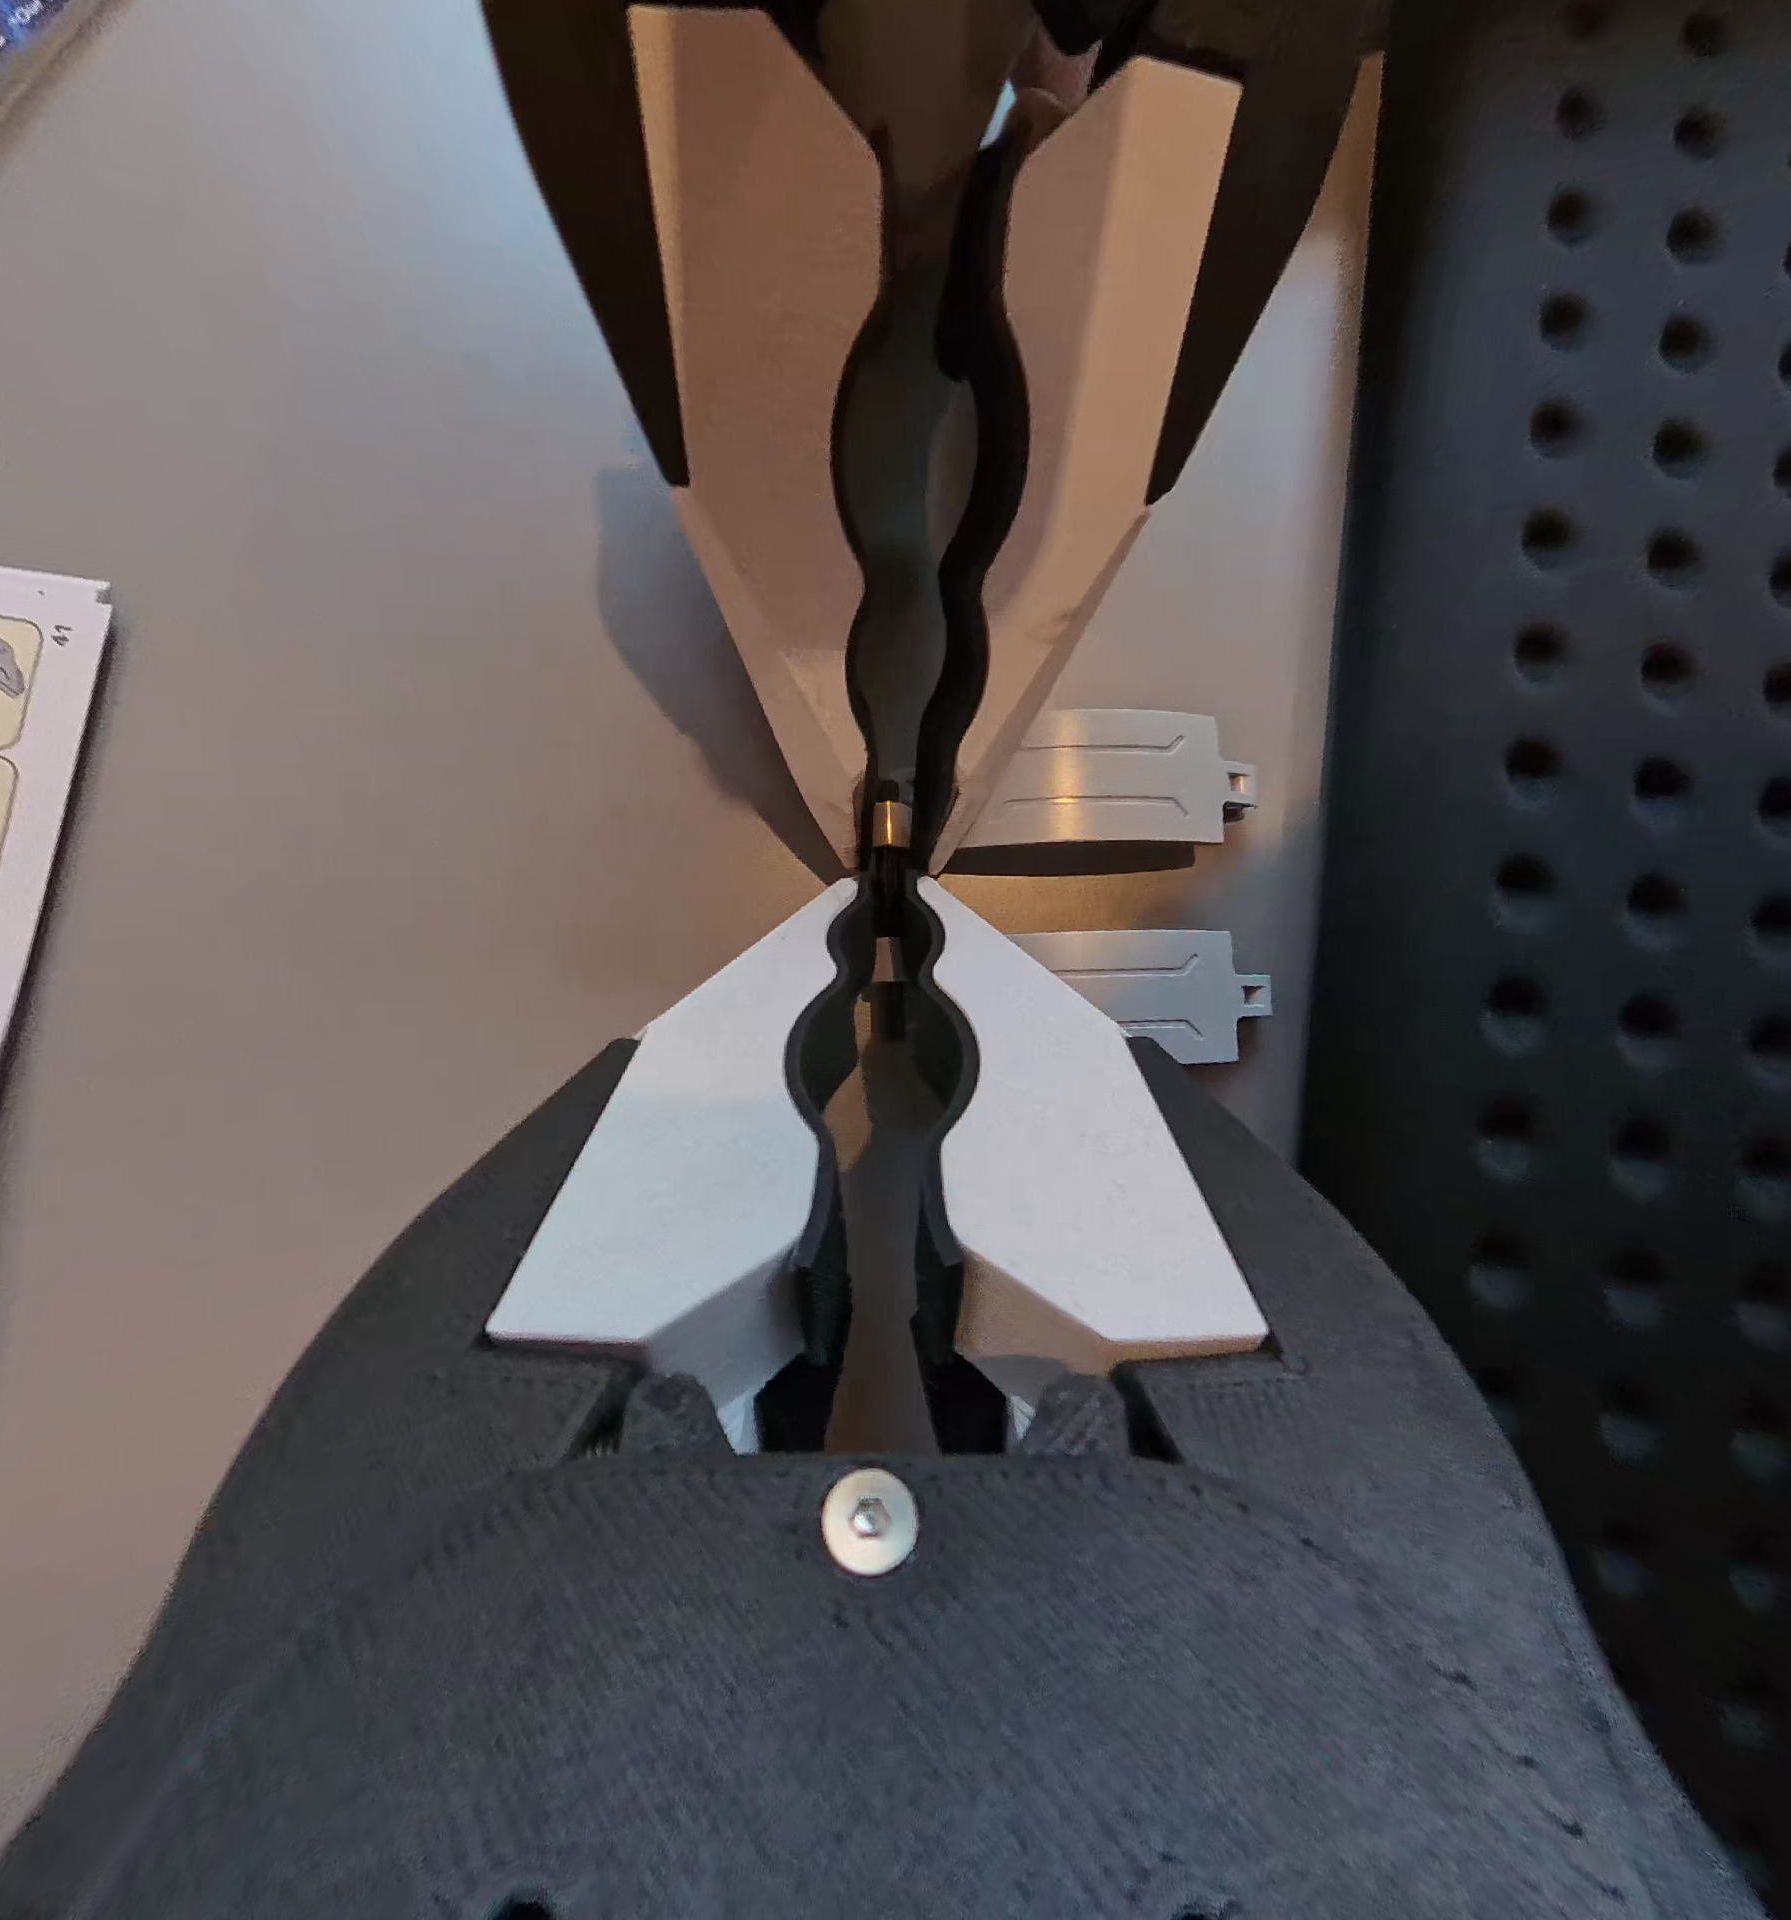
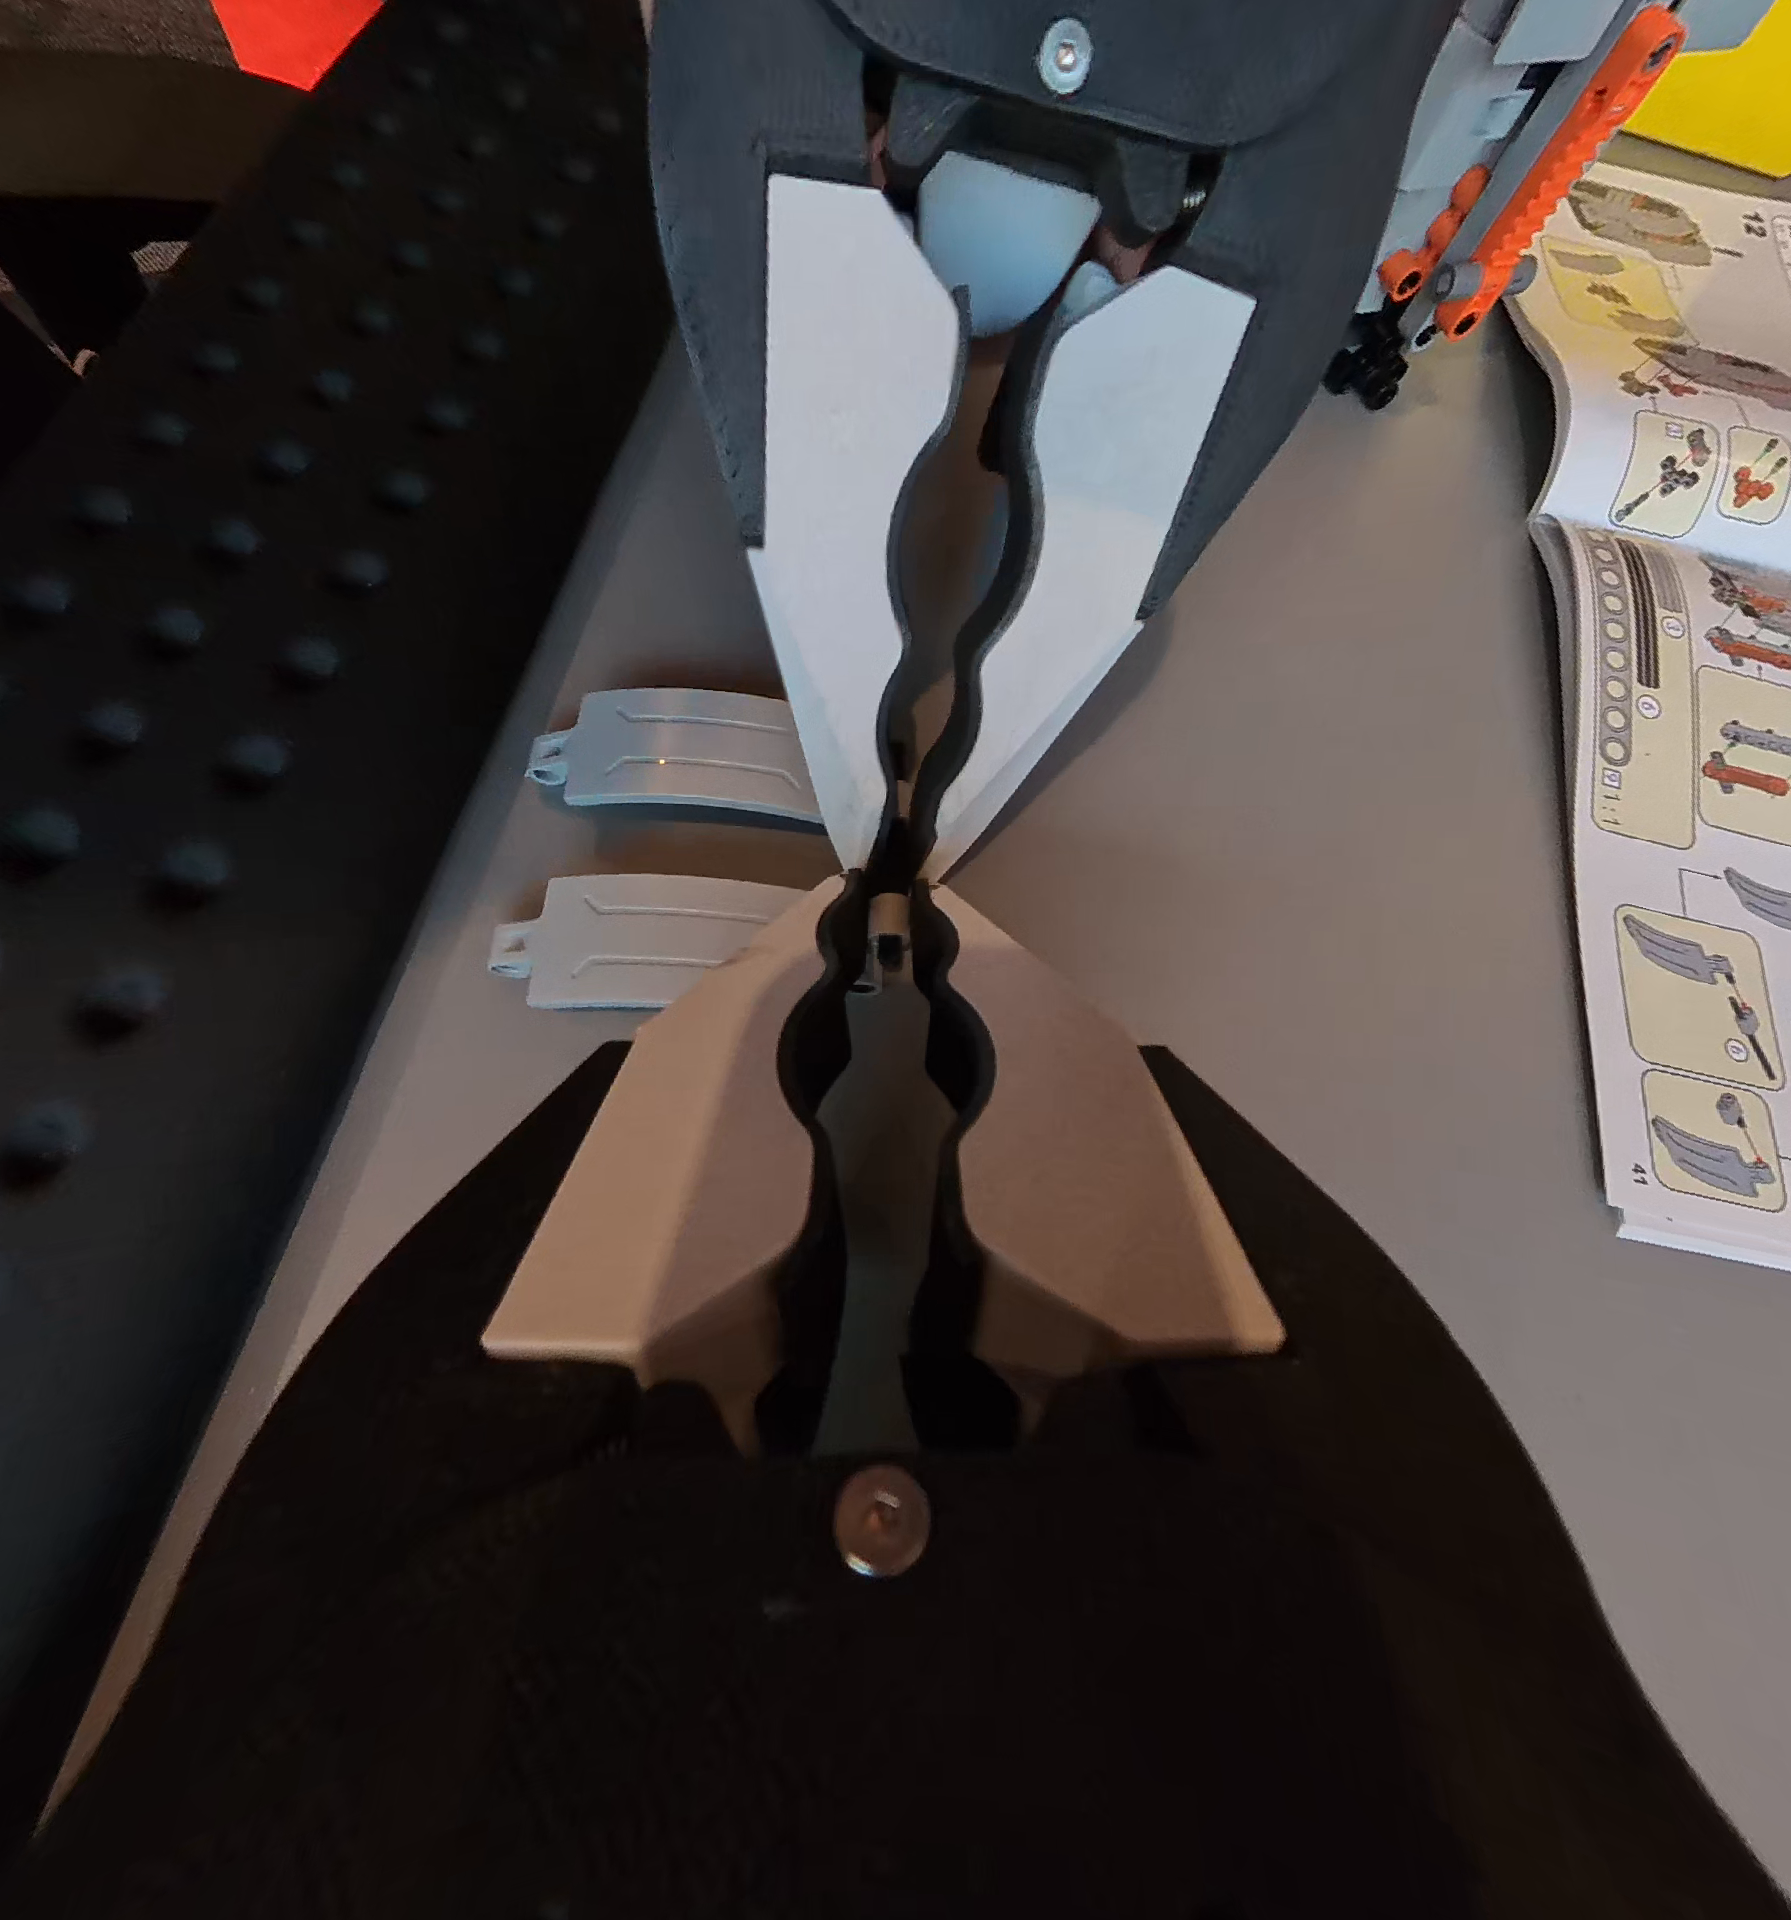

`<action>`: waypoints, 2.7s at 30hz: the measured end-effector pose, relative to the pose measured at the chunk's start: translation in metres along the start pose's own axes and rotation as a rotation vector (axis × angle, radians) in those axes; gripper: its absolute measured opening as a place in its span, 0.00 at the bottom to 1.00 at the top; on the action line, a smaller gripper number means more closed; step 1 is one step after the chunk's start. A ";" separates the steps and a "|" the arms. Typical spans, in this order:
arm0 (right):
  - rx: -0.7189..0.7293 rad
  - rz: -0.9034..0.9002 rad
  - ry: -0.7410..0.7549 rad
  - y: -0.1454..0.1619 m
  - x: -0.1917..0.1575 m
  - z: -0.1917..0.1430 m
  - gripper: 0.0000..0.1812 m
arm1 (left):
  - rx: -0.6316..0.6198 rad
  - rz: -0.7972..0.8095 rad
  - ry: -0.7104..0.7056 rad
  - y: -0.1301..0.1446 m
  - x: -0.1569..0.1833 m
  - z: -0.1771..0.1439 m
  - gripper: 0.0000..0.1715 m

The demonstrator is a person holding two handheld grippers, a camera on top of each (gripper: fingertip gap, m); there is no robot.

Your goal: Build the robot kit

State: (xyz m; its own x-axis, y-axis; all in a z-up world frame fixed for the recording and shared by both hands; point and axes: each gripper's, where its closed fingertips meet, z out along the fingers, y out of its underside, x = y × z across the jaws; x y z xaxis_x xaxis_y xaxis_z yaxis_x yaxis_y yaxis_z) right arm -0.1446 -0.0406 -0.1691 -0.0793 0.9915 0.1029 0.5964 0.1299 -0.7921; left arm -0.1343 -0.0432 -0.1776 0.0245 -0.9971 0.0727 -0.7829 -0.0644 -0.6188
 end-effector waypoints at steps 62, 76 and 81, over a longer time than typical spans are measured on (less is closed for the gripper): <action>-0.230 0.164 0.047 -0.005 0.014 0.011 0.04 | -0.016 0.048 -0.099 0.011 -0.013 -0.010 0.01; -0.180 0.195 -0.051 -0.005 0.006 0.011 0.04 | -0.010 -0.024 0.016 0.012 -0.005 -0.012 0.03; -0.205 0.188 -0.038 -0.005 0.005 0.011 0.04 | -0.086 0.023 -0.001 0.013 -0.006 -0.014 0.03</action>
State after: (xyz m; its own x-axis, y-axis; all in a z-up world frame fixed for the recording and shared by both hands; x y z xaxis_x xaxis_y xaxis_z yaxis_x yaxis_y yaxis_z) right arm -0.1563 -0.0360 -0.1714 0.0204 0.9980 -0.0603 0.7521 -0.0551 -0.6568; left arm -0.1538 -0.0377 -0.1752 0.0068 -0.9983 0.0587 -0.8337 -0.0381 -0.5509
